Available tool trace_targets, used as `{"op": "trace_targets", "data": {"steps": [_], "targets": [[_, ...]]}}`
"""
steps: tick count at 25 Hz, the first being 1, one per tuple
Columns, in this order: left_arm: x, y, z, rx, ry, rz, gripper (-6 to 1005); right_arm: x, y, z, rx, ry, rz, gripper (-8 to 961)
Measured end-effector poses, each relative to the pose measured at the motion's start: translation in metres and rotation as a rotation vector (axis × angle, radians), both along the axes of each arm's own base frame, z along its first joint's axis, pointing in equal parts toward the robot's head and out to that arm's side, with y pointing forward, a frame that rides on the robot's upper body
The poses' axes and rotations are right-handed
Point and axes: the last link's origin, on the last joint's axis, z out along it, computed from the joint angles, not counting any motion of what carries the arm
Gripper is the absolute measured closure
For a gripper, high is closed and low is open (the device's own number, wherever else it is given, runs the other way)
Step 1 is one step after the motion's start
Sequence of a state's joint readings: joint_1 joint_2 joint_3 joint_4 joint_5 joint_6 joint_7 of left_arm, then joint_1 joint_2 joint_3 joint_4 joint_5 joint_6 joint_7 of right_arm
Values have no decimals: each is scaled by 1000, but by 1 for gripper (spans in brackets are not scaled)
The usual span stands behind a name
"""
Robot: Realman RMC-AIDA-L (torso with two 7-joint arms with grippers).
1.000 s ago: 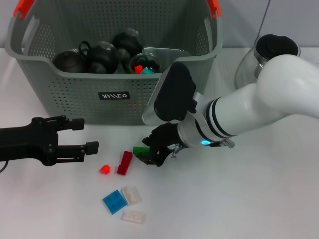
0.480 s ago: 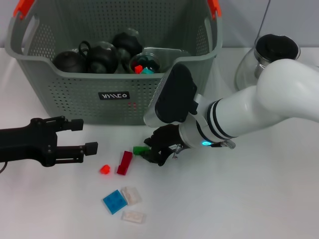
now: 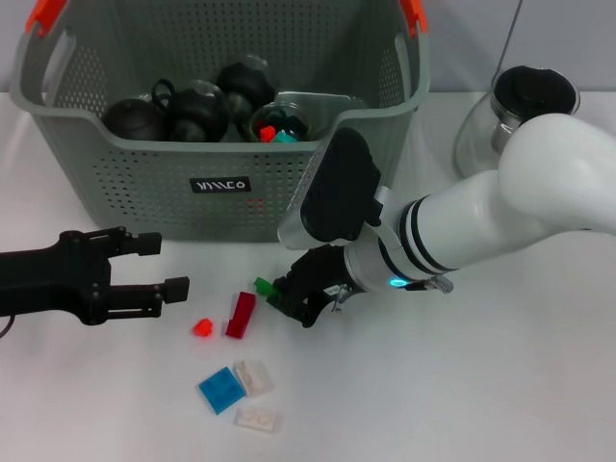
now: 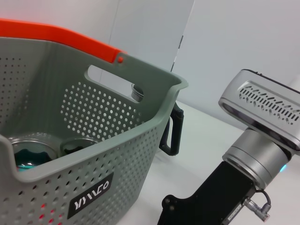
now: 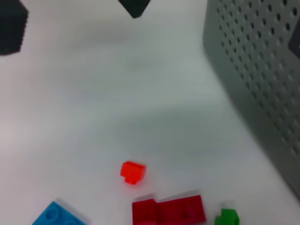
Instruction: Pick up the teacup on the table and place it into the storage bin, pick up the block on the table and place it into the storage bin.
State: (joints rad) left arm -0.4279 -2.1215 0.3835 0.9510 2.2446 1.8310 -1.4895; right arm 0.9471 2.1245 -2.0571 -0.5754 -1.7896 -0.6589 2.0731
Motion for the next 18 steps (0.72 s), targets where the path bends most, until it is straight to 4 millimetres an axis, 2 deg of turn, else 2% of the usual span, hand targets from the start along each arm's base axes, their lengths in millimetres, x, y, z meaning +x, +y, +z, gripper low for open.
{"op": "trace_targets", "data": {"steps": [4, 9, 12, 15, 18], "targets": [[0, -1, 0, -3, -3, 1, 157, 1, 0, 1, 0, 2, -2, 762], [-1, -2, 0, 1, -8, 6, 157, 1, 0, 4, 6, 20, -7, 831], [-2, -3, 1, 4, -9, 9, 157, 1, 0, 7, 2, 29, -10, 831], [-3, -3, 2, 11, -11, 16, 157, -1, -4, 16, -29, 56, -20, 830], [-5, -4, 5, 21, -11, 27, 157, -3, -5, 35, -60, 87, -20, 830]]}}
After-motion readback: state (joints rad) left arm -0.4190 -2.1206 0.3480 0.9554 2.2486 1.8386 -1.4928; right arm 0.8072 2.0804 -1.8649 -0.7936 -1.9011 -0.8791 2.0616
